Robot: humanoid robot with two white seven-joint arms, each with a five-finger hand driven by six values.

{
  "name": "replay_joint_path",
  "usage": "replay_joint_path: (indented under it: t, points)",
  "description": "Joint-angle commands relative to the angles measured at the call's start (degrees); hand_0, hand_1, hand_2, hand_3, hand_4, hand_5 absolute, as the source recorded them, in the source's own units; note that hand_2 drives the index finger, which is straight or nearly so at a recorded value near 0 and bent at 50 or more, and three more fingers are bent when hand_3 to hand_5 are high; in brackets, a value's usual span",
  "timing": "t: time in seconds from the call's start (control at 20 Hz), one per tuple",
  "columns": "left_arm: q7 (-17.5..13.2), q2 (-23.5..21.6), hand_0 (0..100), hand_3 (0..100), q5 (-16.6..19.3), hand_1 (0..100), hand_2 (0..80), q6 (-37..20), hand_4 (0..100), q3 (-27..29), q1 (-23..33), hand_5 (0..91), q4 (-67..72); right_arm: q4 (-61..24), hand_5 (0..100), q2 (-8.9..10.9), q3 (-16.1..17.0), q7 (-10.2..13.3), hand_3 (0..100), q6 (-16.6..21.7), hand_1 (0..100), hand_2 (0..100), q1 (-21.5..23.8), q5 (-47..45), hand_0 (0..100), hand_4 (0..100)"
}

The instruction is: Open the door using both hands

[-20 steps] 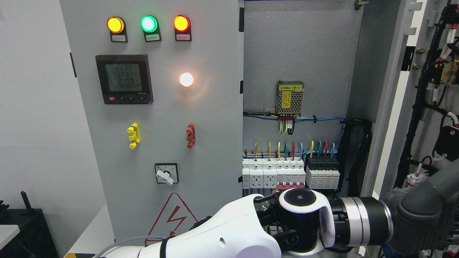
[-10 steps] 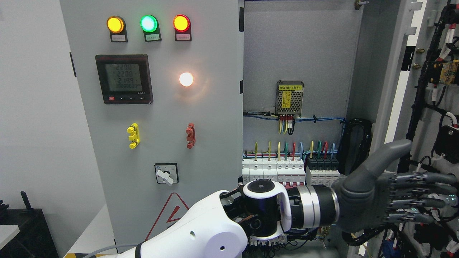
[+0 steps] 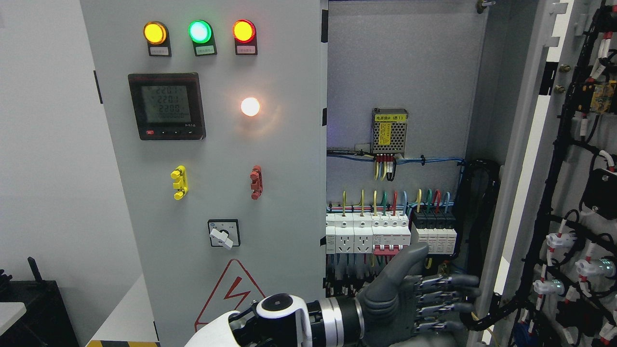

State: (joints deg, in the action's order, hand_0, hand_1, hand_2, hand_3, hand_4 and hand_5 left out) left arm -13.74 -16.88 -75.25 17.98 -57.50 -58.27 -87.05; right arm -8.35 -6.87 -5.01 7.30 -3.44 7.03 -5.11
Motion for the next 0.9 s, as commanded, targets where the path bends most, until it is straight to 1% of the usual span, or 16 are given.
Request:
replay_joint_path:
  t: [0.0, 0.25, 0.35, 0.45, 0.6, 0.7, 0.75, 0.85]
  points:
    - [-0.3, -17.6, 0, 0, 1.2, 0, 0.0, -0.1, 4, 2.6, 9.9, 0.0, -9.8, 0.0, 0, 0.01, 0.0, 0.0, 0, 0.0, 0, 0, 0.0, 0.0, 0, 0]
    - [-3.0, -26.2, 0, 0, 1.2, 0, 0.0, -0.2, 4, 2.7, 15.3, 0.0, -14.0, 0.0, 0, 0.01, 0.0, 0.0, 0, 0.0, 0, 0, 0.0, 0.0, 0, 0]
    - [-3.1, -28.0, 0, 0, 1.2, 0, 0.0, -0.2, 4, 2.6, 17.2, 0.0, -13.9, 0.0, 0, 0.01, 0.0, 0.0, 0, 0.0, 0, 0, 0.0, 0.0, 0, 0]
    - [-3.7, -30.6, 0, 0, 2.1, 0, 0.0, -0.5, 4, 2.6, 20.1, 0.0, -14.1, 0.0, 0, 0.01, 0.0, 0.0, 0, 0.0, 0, 0, 0.0, 0.0, 0, 0]
    - [-4.0, -33.1, 0, 0, 6.3, 0, 0.0, -1.1, 4, 2.8, 25.6, 0.0, -14.2, 0.0, 0, 0.01, 0.0, 0.0, 0, 0.0, 0, 0, 0.0, 0.0, 0, 0]
    - [-4.0, -34.2, 0, 0, 9.1, 0, 0.0, -2.5, 4, 3.9, 31.1, 0.0, -14.0, 0.0, 0, 0.01, 0.0, 0.0, 0, 0.0, 0, 0, 0.0, 0.0, 0, 0]
    - [-4.0, -34.9, 0, 0, 10.7, 0, 0.0, -3.8, 4, 4.1, 34.1, 0.0, -13.8, 0.0, 0, 0.01, 0.0, 0.0, 0, 0.0, 0, 0, 0.0, 0.0, 0, 0]
    - [-4.1, -36.0, 0, 0, 15.5, 0, 0.0, -8.2, 4, 4.1, 39.9, 0.0, -13.4, 0.0, 0, 0.01, 0.0, 0.0, 0, 0.0, 0, 0, 0.0, 0.0, 0, 0]
